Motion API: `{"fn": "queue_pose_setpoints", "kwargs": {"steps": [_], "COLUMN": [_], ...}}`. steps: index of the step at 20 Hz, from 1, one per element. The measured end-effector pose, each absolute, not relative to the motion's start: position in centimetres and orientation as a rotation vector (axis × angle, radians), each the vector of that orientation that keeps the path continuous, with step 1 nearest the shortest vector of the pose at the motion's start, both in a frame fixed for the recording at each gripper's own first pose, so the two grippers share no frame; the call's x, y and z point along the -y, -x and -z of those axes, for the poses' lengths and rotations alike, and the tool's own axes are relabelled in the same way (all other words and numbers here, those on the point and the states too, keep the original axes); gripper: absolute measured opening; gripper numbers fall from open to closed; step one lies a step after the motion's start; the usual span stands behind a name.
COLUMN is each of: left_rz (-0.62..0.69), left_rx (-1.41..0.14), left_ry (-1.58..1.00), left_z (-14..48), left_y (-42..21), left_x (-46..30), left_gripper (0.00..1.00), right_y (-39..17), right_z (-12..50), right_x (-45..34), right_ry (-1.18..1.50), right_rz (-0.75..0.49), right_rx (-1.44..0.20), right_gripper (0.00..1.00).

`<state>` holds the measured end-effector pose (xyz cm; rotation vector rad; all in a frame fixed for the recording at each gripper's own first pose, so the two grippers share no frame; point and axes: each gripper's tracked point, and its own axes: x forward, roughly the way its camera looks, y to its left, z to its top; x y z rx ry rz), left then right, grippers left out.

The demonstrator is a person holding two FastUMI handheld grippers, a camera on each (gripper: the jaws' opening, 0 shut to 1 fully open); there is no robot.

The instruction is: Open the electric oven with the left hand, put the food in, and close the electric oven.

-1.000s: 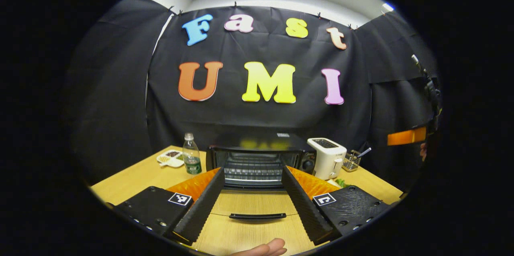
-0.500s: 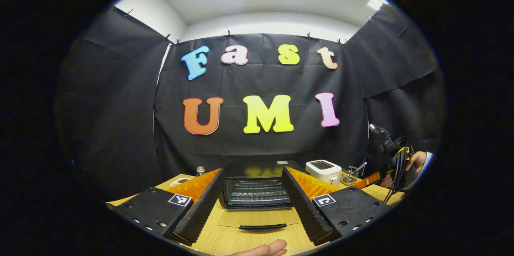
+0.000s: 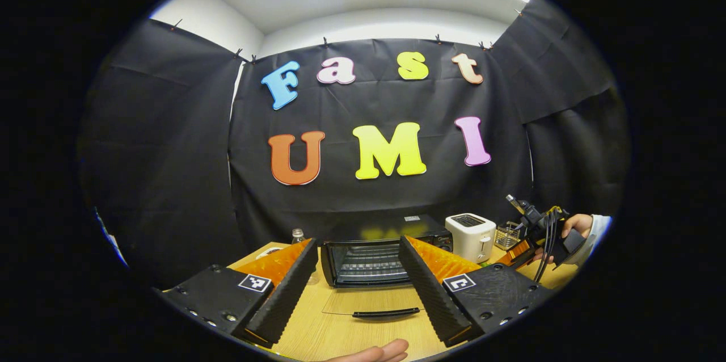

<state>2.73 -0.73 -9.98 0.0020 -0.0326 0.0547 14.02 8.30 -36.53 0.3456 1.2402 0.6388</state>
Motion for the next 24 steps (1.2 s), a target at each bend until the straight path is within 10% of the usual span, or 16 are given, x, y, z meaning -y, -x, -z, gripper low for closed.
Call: {"fn": "queue_pose_setpoints", "kwargs": {"steps": [2, 4, 6, 24], "left_rz": [-0.069, -0.100, -0.102, -0.083], "left_rx": [0.015, 0.010, 0.025, 0.074], "left_ry": [0.004, 0.002, 0.011, 0.111], "left_z": [10.4, 10.5, 10.1, 10.6], "left_y": [-2.8, -2.6, -2.1, 1.6], "left_x": [0.3, -0.7, -1.1, -7.6], "left_gripper": [0.94, 0.94, 0.94, 0.93], "right_y": [-13.5, -13.4, -13.1, -11.6], "right_z": [37.5, 37.5, 37.3, 29.6], "right_x": [-9.2, -9.8, -9.5, -24.3], "right_ry": [-0.404, -0.510, -0.529, -0.920], "right_rz": [-0.665, -0.686, -0.684, -0.668], "right_rx": [-1.302, -1.329, -1.305, -0.867], "right_gripper": [0.84, 0.40, 0.29, 0.37]}}
